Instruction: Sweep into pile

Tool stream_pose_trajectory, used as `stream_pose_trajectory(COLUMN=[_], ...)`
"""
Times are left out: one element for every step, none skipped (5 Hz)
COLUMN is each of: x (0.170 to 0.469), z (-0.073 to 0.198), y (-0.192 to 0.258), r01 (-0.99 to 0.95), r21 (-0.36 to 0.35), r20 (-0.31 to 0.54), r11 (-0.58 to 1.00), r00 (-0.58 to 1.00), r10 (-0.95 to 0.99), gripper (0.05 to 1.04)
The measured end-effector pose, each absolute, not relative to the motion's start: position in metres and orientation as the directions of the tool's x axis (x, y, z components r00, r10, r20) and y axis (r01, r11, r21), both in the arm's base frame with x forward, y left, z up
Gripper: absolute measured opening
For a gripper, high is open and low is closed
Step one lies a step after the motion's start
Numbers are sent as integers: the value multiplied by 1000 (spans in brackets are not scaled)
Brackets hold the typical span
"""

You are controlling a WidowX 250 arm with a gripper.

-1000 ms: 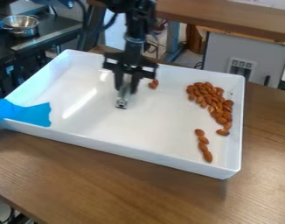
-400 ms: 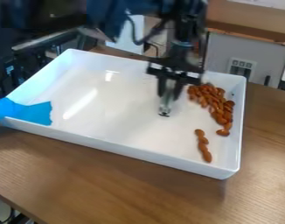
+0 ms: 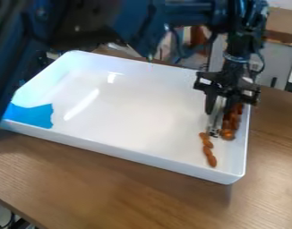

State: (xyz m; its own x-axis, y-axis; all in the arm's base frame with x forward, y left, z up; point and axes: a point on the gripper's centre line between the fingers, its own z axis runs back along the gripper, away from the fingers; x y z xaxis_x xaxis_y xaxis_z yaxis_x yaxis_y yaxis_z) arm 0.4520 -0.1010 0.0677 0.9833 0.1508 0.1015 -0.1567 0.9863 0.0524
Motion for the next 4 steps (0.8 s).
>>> stream_pose_trajectory(x=[437, 425, 414, 404], z=[73, 91, 99, 90], y=[-96, -79, -44, -14], r01=[-172, -169, -181, -198], r21=[62, 22, -35, -12], r20=[142, 178, 175, 169], r11=[983, 985, 983, 980], r00=[977, 970, 967, 966], r10=[162, 163, 184, 197], gripper=[368, 368, 368, 368])
